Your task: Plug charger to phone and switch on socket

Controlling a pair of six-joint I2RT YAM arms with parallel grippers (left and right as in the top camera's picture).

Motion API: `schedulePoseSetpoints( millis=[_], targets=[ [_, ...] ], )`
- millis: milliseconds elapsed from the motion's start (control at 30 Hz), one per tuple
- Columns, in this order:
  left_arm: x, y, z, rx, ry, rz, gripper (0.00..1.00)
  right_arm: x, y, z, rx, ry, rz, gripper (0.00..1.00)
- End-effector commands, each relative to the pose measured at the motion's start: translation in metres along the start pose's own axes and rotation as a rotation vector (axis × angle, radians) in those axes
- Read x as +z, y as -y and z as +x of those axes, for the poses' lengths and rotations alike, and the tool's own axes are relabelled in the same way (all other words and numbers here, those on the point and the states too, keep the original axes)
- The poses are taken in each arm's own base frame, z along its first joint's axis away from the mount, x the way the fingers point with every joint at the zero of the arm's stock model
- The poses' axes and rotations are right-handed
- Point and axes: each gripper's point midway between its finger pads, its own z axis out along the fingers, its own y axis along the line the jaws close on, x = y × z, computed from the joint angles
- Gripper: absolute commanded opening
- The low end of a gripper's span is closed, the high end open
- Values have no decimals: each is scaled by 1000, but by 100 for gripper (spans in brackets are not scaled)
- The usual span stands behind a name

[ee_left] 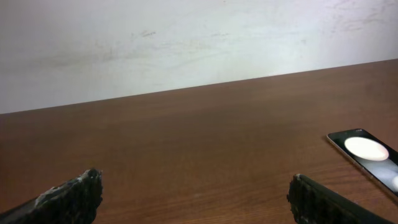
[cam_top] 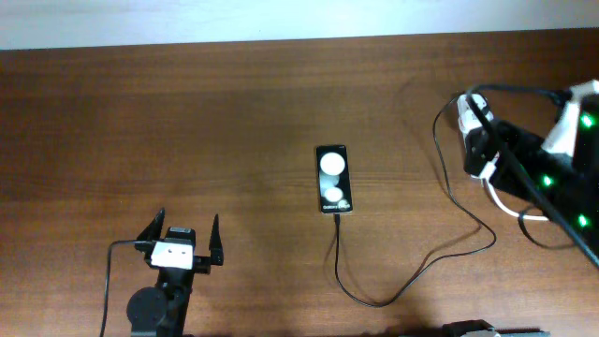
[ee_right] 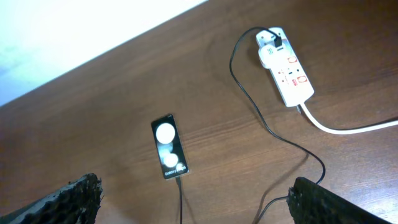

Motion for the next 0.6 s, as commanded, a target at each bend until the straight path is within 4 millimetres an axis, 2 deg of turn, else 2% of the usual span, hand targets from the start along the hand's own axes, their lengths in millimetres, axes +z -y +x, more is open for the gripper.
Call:
schedulePoseSetpoints(
  millis=[0, 100, 167, 267, 367, 467, 567],
  targets=[
    [0, -2, 2, 16, -4, -10, 99, -20, 4, 3, -6, 53, -14, 99],
    [0, -2, 2, 16, -4, -10, 99, -34, 13, 4, -16, 99, 7, 99],
    [0, -2, 2, 16, -4, -10, 99, -30, 18, 13, -42, 110, 21, 99],
    [0, -2, 2, 16, -4, -10, 99, -3, 4, 23, -180, 205, -79, 99],
    [0, -2, 2, 16, -4, -10, 99, 25, -12, 44, -300, 338, -267, 99],
    [0, -2, 2, 16, -4, -10, 99, 43, -5, 53, -284, 472, -341, 99],
    [0, -2, 2, 16, -4, -10, 99, 52, 1, 59, -280, 655, -394, 99]
  ],
)
